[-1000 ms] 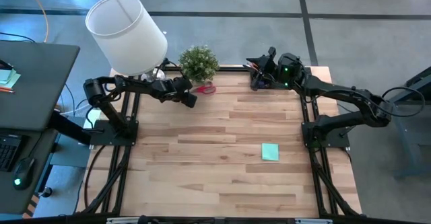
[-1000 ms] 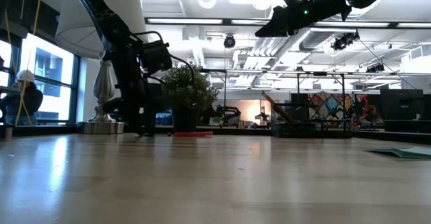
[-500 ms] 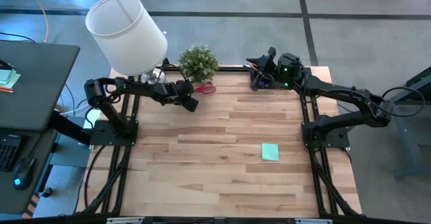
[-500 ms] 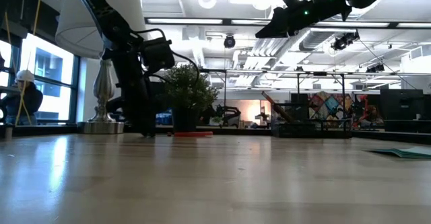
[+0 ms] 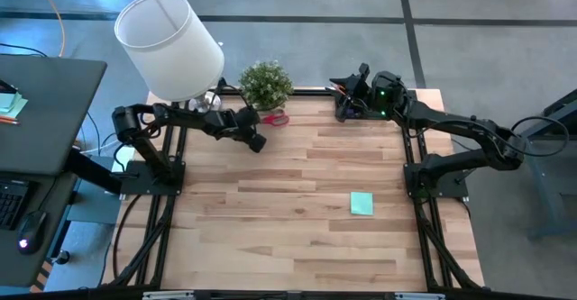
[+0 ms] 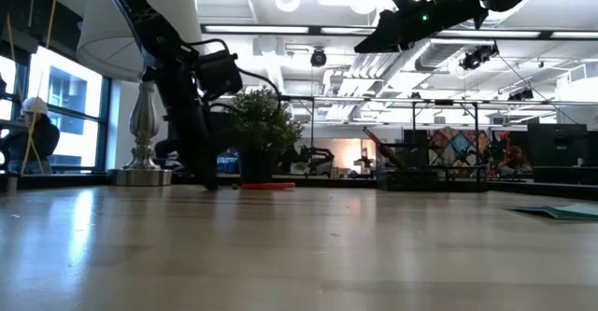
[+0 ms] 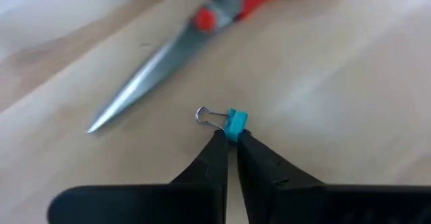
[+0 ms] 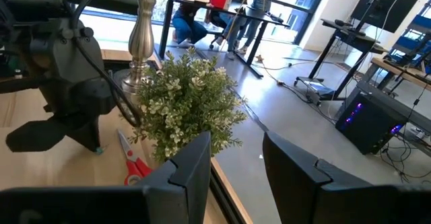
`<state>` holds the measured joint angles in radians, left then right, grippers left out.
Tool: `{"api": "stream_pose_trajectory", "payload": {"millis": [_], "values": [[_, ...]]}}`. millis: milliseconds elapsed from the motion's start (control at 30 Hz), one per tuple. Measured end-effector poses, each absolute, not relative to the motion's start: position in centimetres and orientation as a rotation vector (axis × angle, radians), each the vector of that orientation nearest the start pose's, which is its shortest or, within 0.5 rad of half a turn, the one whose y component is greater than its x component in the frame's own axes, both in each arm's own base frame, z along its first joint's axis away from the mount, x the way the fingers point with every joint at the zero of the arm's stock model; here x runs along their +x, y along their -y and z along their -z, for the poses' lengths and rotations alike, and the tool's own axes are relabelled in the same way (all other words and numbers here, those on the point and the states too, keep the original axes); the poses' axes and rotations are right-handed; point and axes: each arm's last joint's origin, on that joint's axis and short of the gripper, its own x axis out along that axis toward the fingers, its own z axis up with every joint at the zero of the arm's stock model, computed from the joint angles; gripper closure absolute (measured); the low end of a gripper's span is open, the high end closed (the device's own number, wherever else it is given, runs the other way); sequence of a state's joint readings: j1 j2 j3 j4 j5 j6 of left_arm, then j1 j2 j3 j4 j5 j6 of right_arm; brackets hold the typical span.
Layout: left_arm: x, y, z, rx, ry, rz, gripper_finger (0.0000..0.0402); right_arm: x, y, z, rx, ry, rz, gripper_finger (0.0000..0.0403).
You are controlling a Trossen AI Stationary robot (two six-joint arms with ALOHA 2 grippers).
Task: Pick and place office supplies into organizer
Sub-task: Put the light blue binder clip in the black desk organizer
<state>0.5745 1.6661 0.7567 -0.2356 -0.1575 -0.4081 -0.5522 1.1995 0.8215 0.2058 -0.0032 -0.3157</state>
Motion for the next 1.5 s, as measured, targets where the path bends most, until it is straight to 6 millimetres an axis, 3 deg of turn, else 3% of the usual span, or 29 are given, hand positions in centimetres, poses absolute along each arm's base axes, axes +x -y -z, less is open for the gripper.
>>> {"api": "stream_pose_trajectory", "payload": {"millis": [333,633,767,933,1067,1267,1500], "values": [[24.4,-14.3,-12.9,-0.595,-0.997,-0.607,0.0399,22.8,14.2,-29.4,-0.289,-0.315,0.539,0.0274],[25.9,-11.7,-18.4,-0.465,-0.714,-0.424,0.0401,22.1,14.8,-28.5,-0.264,-0.432,0.623,0.0274],[25.6,-10.7,-19.9,-0.387,-0.692,-0.385,0.0401,22.0,14.7,-28.4,-0.212,-0.422,0.617,0.0274],[24.8,-10.4,-19.5,-0.146,-0.834,-0.359,0.0388,22.2,14.5,-28.4,-0.167,-0.394,0.535,0.0274],[24.4,-10.5,-18.9,-0.073,-0.919,-0.403,0.0349,22.3,14.4,-28.4,-0.155,-0.389,0.513,0.0274],[24.6,-11.2,-18.8,-0.305,-0.837,-0.519,0.0268,22.3,14.4,-28.4,-0.152,-0.393,0.513,0.0274],[25.8,-11.7,-16.1,-0.363,-0.885,-0.552,0.0205,22.3,14.4,-28.3,-0.153,-0.396,0.503,0.0274]]}}
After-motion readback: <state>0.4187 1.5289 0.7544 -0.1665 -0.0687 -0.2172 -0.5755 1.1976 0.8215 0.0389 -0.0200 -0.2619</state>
